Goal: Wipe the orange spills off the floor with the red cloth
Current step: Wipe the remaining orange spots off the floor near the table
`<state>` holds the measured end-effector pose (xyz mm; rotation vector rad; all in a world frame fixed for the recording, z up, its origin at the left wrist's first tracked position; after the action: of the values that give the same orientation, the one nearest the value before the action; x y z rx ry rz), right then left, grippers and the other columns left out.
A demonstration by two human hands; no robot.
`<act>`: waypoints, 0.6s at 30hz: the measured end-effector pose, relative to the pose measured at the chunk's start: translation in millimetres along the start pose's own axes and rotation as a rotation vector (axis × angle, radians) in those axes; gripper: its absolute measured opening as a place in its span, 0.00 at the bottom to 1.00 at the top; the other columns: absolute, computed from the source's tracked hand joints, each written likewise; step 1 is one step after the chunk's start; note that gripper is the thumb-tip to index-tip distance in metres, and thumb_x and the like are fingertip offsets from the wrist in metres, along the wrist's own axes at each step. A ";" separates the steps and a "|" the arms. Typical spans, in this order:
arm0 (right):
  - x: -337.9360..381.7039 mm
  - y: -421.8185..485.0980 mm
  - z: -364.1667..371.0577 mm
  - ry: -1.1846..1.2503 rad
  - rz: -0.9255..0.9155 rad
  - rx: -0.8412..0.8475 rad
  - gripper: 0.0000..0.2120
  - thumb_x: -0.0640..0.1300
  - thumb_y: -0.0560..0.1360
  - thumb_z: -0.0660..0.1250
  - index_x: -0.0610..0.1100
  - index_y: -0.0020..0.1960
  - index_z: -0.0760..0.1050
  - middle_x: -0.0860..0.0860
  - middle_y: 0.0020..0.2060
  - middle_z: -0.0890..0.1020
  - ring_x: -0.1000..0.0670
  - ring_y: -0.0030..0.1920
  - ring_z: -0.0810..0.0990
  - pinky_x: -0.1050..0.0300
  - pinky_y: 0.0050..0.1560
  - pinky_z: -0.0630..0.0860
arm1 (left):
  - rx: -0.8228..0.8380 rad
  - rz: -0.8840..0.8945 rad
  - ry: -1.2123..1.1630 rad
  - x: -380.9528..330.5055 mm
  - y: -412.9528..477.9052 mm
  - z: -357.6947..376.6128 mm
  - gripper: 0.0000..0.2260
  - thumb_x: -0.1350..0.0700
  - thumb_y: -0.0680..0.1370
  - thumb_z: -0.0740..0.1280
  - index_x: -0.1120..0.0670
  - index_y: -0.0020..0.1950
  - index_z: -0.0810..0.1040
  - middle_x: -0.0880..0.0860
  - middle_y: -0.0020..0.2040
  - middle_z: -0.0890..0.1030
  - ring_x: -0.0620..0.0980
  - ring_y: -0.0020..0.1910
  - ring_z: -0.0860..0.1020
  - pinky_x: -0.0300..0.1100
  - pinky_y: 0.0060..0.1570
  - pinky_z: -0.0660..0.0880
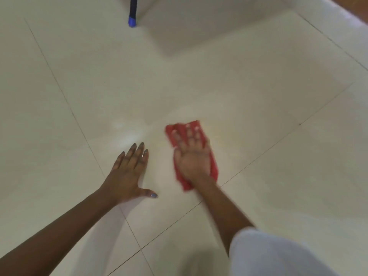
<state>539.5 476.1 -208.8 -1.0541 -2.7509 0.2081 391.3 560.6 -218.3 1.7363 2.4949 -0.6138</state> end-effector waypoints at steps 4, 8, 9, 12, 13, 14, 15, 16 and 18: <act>-28.4 -78.3 4.6 0.025 -0.076 -0.077 0.26 0.54 0.74 0.54 0.58 0.72 0.60 0.46 0.73 0.64 0.42 0.73 0.61 0.40 0.69 0.57 | 0.025 0.009 0.014 -3.7 0.2 -1.5 0.56 0.19 0.60 0.48 0.58 0.75 0.51 0.56 0.76 0.47 0.52 0.74 0.42 0.56 0.70 0.49; -119.1 -14.8 -17.0 -0.014 0.214 -0.045 0.26 0.55 0.78 0.45 0.58 0.75 0.48 0.45 0.76 0.52 0.42 0.75 0.49 0.36 0.71 0.52 | 0.043 0.003 0.019 -4.8 4.2 -3.9 0.57 0.19 0.59 0.45 0.58 0.75 0.48 0.55 0.75 0.44 0.50 0.73 0.39 0.55 0.70 0.46; -114.1 4.8 -16.2 -0.001 0.227 -0.003 0.25 0.56 0.79 0.44 0.59 0.75 0.44 0.46 0.77 0.47 0.43 0.76 0.44 0.36 0.72 0.47 | 0.059 -0.007 0.021 -5.2 4.2 -3.1 0.58 0.18 0.56 0.43 0.57 0.75 0.44 0.54 0.75 0.41 0.50 0.73 0.36 0.53 0.70 0.43; -62.3 33.0 -8.8 -0.025 0.016 0.090 0.25 0.57 0.80 0.44 0.59 0.75 0.39 0.48 0.76 0.41 0.44 0.75 0.37 0.38 0.71 0.40 | 0.201 -0.054 0.094 -8.6 6.0 -0.9 0.62 0.17 0.52 0.42 0.56 0.74 0.37 0.55 0.73 0.32 0.52 0.72 0.32 0.49 0.70 0.39; -51.5 34.8 -6.2 -0.039 -0.066 0.133 0.25 0.58 0.80 0.43 0.59 0.75 0.38 0.48 0.76 0.39 0.44 0.75 0.35 0.38 0.71 0.38 | 0.267 -0.076 0.129 -8.4 7.4 -2.8 0.60 0.19 0.56 0.48 0.56 0.74 0.36 0.56 0.74 0.32 0.53 0.73 0.33 0.50 0.71 0.40; -49.4 35.2 -2.3 -0.044 -0.115 0.195 0.26 0.59 0.80 0.42 0.59 0.75 0.37 0.48 0.75 0.36 0.44 0.74 0.33 0.37 0.70 0.37 | 0.347 -0.098 0.155 -8.9 9.1 -4.5 0.56 0.22 0.61 0.54 0.56 0.74 0.37 0.56 0.74 0.32 0.54 0.73 0.34 0.50 0.71 0.41; -51.2 36.3 -0.5 -0.040 -0.147 0.266 0.26 0.60 0.80 0.42 0.59 0.74 0.35 0.48 0.75 0.33 0.44 0.73 0.31 0.37 0.70 0.36 | 0.419 -0.113 0.173 -10.2 10.4 -9.6 0.53 0.26 0.65 0.58 0.57 0.75 0.37 0.57 0.74 0.33 0.55 0.73 0.36 0.51 0.72 0.42; -55.4 36.1 0.7 -0.044 -0.165 0.339 0.27 0.61 0.79 0.42 0.60 0.74 0.34 0.49 0.74 0.31 0.44 0.73 0.29 0.36 0.69 0.35 | 0.479 -0.118 0.179 -11.9 12.6 -13.0 0.51 0.29 0.68 0.61 0.57 0.75 0.38 0.57 0.75 0.34 0.55 0.74 0.37 0.52 0.72 0.43; -62.8 37.1 -5.7 -0.089 -0.209 0.431 0.28 0.63 0.79 0.42 0.60 0.73 0.33 0.49 0.73 0.29 0.44 0.72 0.28 0.35 0.69 0.35 | 0.545 -0.145 0.180 -17.6 17.7 -21.1 0.50 0.32 0.69 0.64 0.58 0.75 0.40 0.58 0.75 0.36 0.56 0.74 0.39 0.53 0.72 0.46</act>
<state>610.6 461.6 -218.4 -0.6546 -2.6856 0.7881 417.9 557.3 -199.6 1.8366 2.7779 -1.3086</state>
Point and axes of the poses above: each hand's wrist, its own y-axis towards the middle knuckle, its own z-axis out of the palm, x = y × z, the point moved 9 cm from there along y, towards the middle knuckle
